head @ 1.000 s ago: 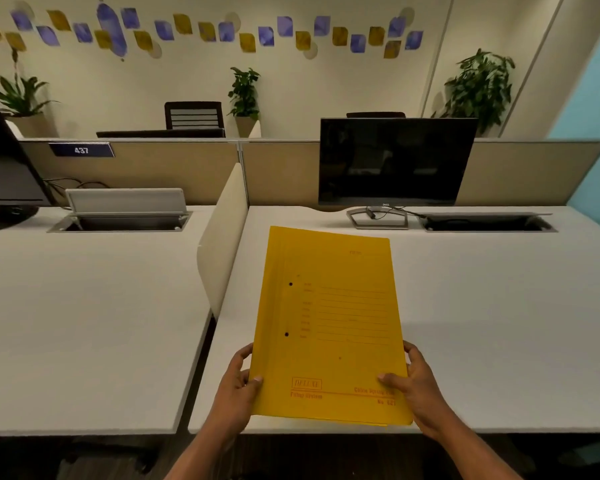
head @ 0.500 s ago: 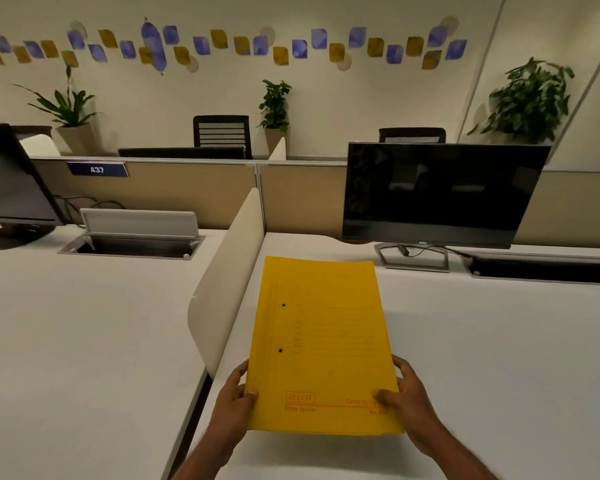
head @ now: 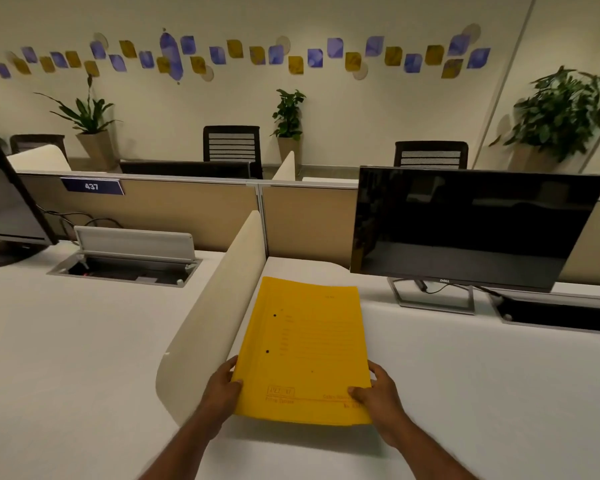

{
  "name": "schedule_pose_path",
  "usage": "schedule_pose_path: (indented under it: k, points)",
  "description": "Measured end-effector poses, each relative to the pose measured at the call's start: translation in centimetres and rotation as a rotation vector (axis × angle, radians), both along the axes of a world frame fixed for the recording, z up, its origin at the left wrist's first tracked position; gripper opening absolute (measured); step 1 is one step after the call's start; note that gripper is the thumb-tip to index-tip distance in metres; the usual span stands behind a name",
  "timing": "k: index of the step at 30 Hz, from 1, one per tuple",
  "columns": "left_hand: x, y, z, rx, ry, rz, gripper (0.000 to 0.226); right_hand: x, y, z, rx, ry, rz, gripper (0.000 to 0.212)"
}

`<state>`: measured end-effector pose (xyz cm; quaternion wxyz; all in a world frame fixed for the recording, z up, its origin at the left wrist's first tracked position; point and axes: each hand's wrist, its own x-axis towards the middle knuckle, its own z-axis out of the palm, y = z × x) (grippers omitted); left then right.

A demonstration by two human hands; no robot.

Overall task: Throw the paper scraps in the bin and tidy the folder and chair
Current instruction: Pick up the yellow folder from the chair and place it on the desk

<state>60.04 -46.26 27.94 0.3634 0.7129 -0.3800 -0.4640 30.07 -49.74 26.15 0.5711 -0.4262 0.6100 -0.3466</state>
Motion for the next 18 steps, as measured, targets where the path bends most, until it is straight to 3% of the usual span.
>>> schedule_pose_path:
  k: [8, 12, 18]
  points:
    - [1.5, -5.4, -1.0, -0.034, -0.125, 0.0, 0.052, 2.0, -5.8, -1.0, -0.041, 0.042, 0.013, 0.071]
    - [1.0, -6.5, -1.5, -0.093, -0.3, -0.042, 0.052, 2.0, -7.3, -1.1, -0.039, 0.108, 0.062, 0.084]
    - [1.3, -7.1, -2.6, -0.166, -0.427, -0.208, 0.066, 1.7, -6.8, -1.9, -0.203, 0.569, 0.346, 0.084]
